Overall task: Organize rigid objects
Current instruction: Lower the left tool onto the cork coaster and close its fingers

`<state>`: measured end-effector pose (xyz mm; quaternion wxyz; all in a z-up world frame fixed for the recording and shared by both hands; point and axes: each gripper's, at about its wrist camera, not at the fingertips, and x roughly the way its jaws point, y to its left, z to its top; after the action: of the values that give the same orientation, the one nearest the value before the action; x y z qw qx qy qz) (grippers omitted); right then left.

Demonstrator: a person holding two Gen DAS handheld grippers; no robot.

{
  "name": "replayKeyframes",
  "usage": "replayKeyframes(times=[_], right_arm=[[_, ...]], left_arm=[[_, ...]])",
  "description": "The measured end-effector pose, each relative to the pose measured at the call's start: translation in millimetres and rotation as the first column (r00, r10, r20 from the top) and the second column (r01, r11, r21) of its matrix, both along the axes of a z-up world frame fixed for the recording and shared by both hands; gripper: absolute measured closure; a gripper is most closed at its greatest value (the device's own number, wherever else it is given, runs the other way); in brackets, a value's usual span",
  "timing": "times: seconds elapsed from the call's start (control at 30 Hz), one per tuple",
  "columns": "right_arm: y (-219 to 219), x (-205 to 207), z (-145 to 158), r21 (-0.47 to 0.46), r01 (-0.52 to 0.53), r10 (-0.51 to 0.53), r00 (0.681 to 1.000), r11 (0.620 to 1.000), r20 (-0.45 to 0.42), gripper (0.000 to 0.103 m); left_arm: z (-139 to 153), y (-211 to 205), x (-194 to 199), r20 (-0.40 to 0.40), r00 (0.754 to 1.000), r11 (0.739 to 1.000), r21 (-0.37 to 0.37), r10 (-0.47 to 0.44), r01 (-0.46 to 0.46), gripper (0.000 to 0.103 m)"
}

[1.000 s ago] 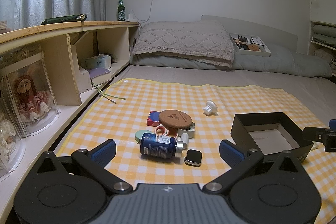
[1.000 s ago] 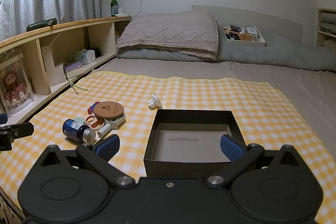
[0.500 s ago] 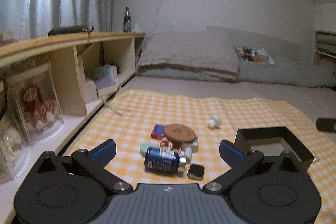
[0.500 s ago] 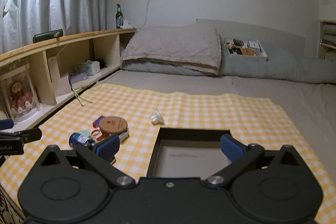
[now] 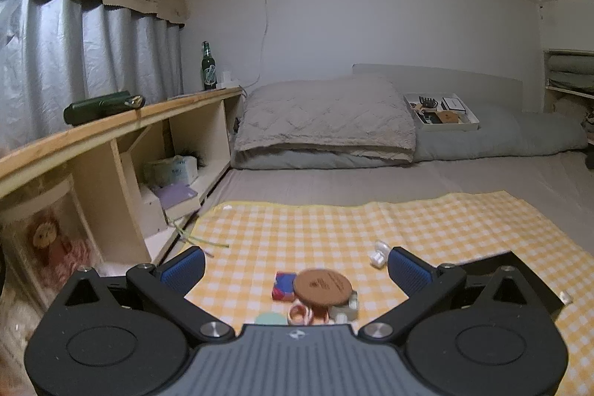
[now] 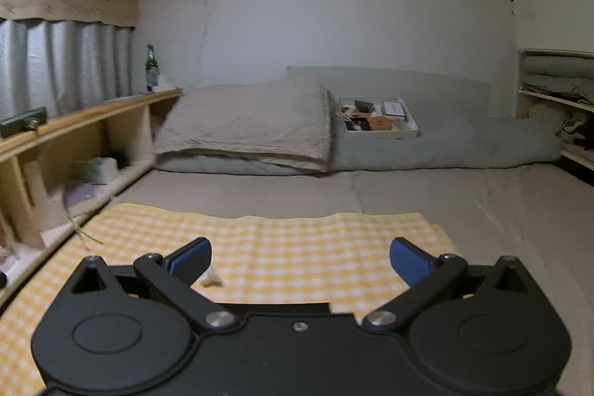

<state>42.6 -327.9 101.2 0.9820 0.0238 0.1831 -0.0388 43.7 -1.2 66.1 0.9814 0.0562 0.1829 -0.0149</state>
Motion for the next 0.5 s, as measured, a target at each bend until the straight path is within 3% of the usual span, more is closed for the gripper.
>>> replayKeyframes(times=[0.17, 0.33, 0.5], right_arm=[[-22.7, 23.5, -15.6, 0.039, 0.038, -0.034, 0.994, 0.999, -0.105, 0.0], [-40.3, 35.5, -44.3, 0.118, 0.061, -0.036, 0.978, 0.991, -0.205, 0.0], [-60.6, 44.6, -62.0, 0.252, 0.109, -0.033, 0.957, 0.962, -0.289, 0.0]], left_arm=[[13.6, -4.6, 36.0, 0.039, 0.999, 1.0, 0.023, -0.006, 0.006, 0.0], [15.5, -20.8, 80.7, 0.054, 0.998, 0.994, 0.104, -0.044, 0.038, 0.0], [-4.8, -31.2, 128.4, -0.043, 0.996, 0.993, 0.086, -0.081, 0.084, 0.0]])
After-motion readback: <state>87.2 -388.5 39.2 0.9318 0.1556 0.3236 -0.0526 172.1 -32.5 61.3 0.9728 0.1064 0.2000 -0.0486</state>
